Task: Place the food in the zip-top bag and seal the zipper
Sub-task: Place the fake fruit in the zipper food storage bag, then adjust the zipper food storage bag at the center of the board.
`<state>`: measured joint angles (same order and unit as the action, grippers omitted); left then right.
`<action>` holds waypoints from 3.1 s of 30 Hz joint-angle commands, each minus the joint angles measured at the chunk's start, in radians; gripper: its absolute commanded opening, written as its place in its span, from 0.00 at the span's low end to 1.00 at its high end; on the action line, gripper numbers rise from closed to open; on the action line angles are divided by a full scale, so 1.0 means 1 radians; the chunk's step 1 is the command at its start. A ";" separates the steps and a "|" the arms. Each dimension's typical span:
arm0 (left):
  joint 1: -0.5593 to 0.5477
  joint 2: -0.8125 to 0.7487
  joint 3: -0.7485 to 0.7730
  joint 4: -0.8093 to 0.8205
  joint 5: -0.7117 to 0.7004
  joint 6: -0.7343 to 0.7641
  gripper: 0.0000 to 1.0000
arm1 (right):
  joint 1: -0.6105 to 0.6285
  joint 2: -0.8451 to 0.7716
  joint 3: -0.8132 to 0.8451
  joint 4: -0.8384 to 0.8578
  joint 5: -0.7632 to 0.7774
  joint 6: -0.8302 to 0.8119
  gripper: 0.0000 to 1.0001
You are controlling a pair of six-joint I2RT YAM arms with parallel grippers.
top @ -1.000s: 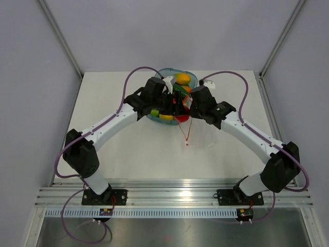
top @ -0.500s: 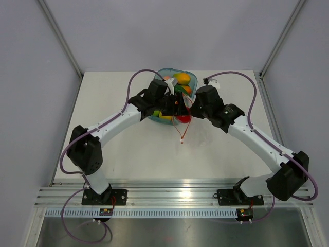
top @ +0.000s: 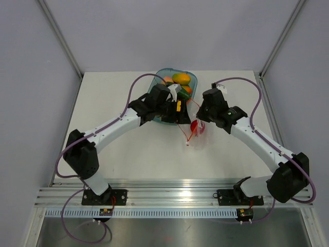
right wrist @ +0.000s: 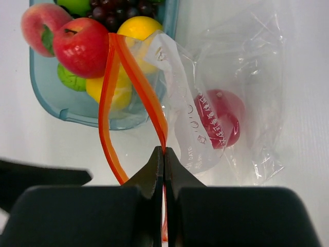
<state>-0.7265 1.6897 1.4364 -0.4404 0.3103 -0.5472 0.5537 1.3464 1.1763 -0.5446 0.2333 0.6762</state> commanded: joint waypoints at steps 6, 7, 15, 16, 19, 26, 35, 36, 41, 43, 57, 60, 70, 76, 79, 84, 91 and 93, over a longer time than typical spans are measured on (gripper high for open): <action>-0.022 -0.226 -0.171 0.026 -0.111 0.049 0.63 | -0.028 -0.076 -0.026 0.014 -0.037 0.002 0.00; -0.021 -0.197 -0.172 0.023 -0.117 0.050 0.64 | -0.029 -0.082 -0.032 0.011 -0.038 0.000 0.00; -0.034 -0.056 -0.139 0.080 -0.125 0.012 0.77 | -0.028 -0.134 -0.052 -0.024 -0.057 -0.003 0.00; -0.034 -0.047 -0.128 0.092 -0.114 0.010 0.76 | -0.029 -0.139 -0.058 -0.028 -0.055 -0.004 0.00; -0.040 0.014 -0.084 0.088 -0.086 0.010 0.62 | -0.029 -0.150 -0.058 -0.052 -0.045 -0.004 0.00; -0.071 0.001 0.099 -0.007 -0.073 0.029 0.00 | -0.028 -0.196 0.071 -0.256 0.135 -0.069 0.00; -0.125 0.020 0.203 0.003 0.050 0.001 0.00 | -0.029 -0.305 0.135 -0.330 0.258 -0.092 0.00; -0.125 0.039 0.199 0.003 0.049 -0.003 0.00 | -0.028 -0.281 0.085 -0.330 0.264 -0.081 0.00; -0.125 0.203 0.183 -0.056 0.009 0.029 0.00 | -0.041 -0.213 -0.105 -0.276 0.291 -0.017 0.00; -0.125 0.237 0.191 -0.087 -0.007 0.035 0.00 | -0.052 -0.194 -0.138 -0.276 0.288 -0.014 0.00; -0.125 -0.064 0.219 -0.034 0.027 0.040 0.00 | -0.051 -0.397 0.180 -0.387 0.288 -0.093 0.00; -0.125 0.016 0.187 -0.021 0.044 0.030 0.00 | -0.052 -0.365 0.076 -0.373 0.310 -0.081 0.00; -0.125 0.159 0.182 -0.070 0.038 0.078 0.00 | -0.052 -0.289 0.008 -0.365 0.366 -0.062 0.00; -0.123 0.162 0.277 -0.132 0.010 0.113 0.00 | -0.052 -0.263 0.123 -0.405 0.396 -0.115 0.00; -0.123 0.180 0.306 -0.123 0.045 0.110 0.00 | -0.052 -0.257 0.157 -0.420 0.409 -0.125 0.00; -0.123 0.240 0.383 -0.092 0.154 0.075 0.00 | -0.052 -0.247 0.190 -0.446 0.417 -0.138 0.00; -0.110 0.298 0.440 -0.132 0.142 0.107 0.00 | -0.052 -0.181 0.128 -0.374 0.339 -0.135 0.00; -0.091 0.304 0.417 -0.145 0.119 0.130 0.00 | -0.052 -0.158 0.085 -0.313 0.305 -0.133 0.00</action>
<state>-0.8471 1.9766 1.8458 -0.5793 0.4229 -0.4561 0.5056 1.1606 1.3083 -0.9478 0.5816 0.5526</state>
